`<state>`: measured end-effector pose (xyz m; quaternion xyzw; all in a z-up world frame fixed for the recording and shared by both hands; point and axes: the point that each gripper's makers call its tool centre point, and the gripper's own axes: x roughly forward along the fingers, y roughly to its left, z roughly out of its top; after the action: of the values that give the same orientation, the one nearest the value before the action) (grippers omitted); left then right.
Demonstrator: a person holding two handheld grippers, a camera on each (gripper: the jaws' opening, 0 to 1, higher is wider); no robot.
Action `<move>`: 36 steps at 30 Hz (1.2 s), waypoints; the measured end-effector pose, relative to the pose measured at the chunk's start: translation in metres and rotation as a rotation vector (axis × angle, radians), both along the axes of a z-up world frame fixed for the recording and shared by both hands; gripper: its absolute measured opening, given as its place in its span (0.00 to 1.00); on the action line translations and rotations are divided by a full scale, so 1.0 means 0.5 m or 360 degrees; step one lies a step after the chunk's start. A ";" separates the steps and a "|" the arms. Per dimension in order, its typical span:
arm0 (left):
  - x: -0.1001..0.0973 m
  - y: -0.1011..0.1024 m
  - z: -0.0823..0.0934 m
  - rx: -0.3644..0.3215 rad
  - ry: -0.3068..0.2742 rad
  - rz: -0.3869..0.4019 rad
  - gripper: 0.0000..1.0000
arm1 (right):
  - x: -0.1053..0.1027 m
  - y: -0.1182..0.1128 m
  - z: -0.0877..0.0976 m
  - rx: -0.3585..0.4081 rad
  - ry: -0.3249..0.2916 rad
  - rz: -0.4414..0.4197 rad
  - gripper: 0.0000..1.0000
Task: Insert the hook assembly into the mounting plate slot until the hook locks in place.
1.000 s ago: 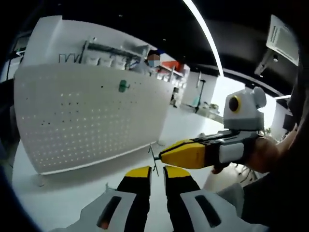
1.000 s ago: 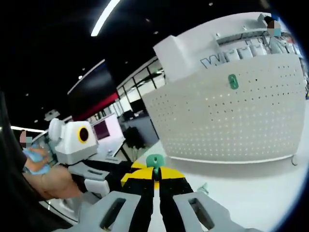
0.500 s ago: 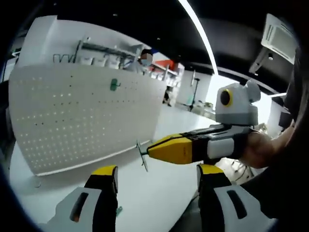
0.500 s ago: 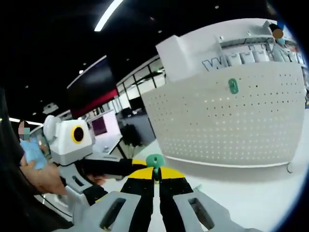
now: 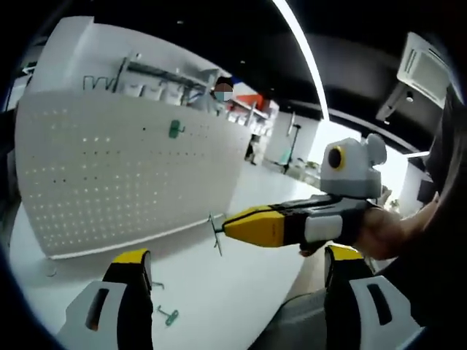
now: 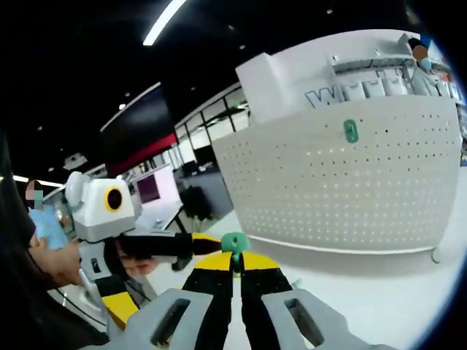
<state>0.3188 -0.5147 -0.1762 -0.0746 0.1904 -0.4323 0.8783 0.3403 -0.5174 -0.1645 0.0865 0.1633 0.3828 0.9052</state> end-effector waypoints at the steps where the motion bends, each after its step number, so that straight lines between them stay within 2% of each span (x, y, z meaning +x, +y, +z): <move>1: -0.001 0.000 0.002 -0.0003 0.0000 0.0001 1.00 | 0.000 0.000 0.000 0.0001 -0.0001 -0.0001 0.00; 8: 0.000 0.001 0.006 -0.0020 0.0012 0.0019 1.00 | 0.014 0.000 0.007 0.0008 -0.0023 -0.0014 0.00; 15: 0.008 0.013 0.012 -0.0033 0.0014 0.0063 1.00 | 0.048 -0.013 0.021 0.0009 -0.0069 -0.0059 0.00; 32: 0.026 0.026 0.018 -0.0061 0.0033 0.0128 1.00 | 0.189 -0.114 0.079 0.0008 -0.0243 -0.0332 0.00; 36: 0.029 0.026 -0.001 -0.0004 0.0049 0.0117 1.00 | 0.233 -0.143 0.097 0.0007 -0.0309 -0.0415 0.00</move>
<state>0.3331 -0.5016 -0.1767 -0.0893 0.2005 -0.3987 0.8904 0.4569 -0.5887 -0.1158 0.0717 0.0616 0.2689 0.9585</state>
